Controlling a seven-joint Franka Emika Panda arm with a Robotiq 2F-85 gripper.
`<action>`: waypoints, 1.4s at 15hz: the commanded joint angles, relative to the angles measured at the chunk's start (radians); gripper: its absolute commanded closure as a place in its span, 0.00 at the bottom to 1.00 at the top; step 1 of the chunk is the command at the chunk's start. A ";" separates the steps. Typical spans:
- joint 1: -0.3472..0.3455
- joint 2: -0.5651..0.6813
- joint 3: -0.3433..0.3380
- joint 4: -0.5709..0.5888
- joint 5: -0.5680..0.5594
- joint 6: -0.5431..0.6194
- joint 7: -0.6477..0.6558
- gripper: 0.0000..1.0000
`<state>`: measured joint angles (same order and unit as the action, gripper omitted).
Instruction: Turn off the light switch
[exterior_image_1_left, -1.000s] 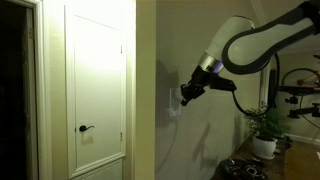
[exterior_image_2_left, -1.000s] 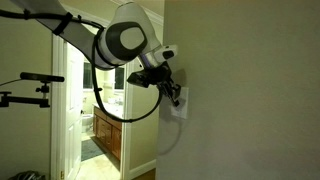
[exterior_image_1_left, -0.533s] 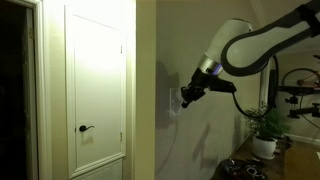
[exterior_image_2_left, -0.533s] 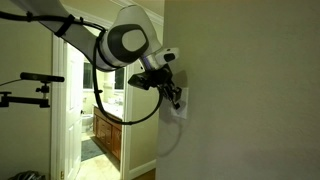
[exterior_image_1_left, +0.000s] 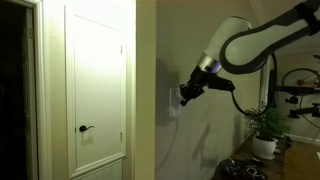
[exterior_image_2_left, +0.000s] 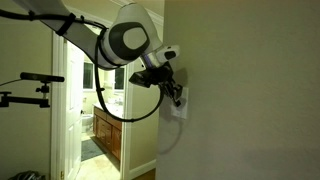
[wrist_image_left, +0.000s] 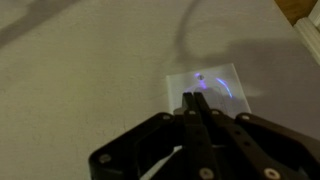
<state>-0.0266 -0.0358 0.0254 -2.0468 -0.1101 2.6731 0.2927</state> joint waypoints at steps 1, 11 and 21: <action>0.006 0.036 -0.005 0.039 -0.003 -0.007 0.032 0.95; 0.011 0.081 -0.014 0.068 0.018 0.022 0.036 0.95; 0.013 -0.060 -0.005 -0.051 0.026 -0.073 -0.013 0.95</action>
<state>-0.0242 -0.0130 0.0264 -2.0278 -0.0975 2.6331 0.2947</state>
